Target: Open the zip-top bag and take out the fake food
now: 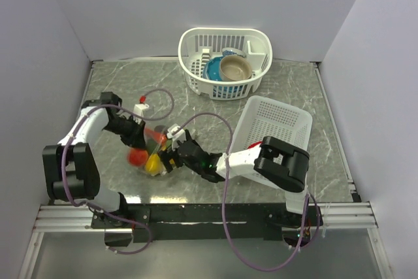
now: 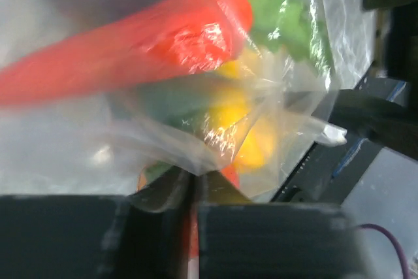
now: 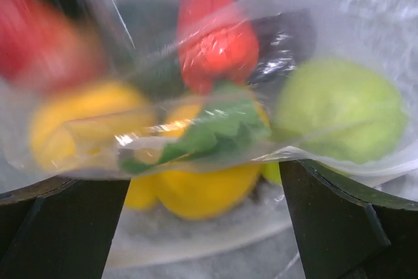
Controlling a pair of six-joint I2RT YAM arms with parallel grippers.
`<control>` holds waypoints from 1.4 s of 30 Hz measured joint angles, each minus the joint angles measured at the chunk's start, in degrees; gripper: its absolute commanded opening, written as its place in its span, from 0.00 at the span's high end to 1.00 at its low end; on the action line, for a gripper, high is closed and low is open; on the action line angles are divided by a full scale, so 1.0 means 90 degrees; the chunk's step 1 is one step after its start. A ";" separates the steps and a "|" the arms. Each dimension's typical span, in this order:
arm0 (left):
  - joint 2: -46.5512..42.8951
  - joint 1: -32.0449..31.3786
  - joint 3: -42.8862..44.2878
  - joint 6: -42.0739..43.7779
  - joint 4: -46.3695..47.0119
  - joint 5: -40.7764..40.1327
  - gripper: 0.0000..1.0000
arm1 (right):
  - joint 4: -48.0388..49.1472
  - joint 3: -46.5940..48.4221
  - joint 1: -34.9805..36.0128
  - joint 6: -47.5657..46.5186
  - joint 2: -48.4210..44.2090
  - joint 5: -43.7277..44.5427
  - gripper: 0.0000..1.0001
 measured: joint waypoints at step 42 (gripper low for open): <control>-0.0010 -0.0469 -0.0393 -0.0495 0.1103 -0.1234 0.99 | -0.0702 -0.1644 0.0080 0.0415 -0.2489 0.0250 0.82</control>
